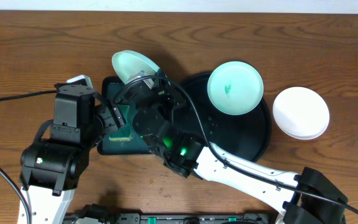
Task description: Clean dirty plates on tray and stack at the side
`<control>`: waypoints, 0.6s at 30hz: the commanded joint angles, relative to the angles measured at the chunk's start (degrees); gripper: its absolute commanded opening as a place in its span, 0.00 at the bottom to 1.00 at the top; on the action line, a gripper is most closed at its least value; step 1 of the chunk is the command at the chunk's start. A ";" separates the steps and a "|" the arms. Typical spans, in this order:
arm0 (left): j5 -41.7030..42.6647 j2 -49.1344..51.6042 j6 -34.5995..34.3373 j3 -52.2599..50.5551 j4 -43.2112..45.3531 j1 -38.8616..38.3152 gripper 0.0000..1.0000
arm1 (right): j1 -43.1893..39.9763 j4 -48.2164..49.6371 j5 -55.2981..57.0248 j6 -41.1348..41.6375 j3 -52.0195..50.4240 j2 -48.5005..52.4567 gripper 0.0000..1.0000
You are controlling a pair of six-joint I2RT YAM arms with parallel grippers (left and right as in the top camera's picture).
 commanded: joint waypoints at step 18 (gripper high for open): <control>-0.09 -0.04 0.39 1.03 -0.13 0.24 0.80 | 0.33 0.39 1.88 -0.48 0.76 -1.55 0.01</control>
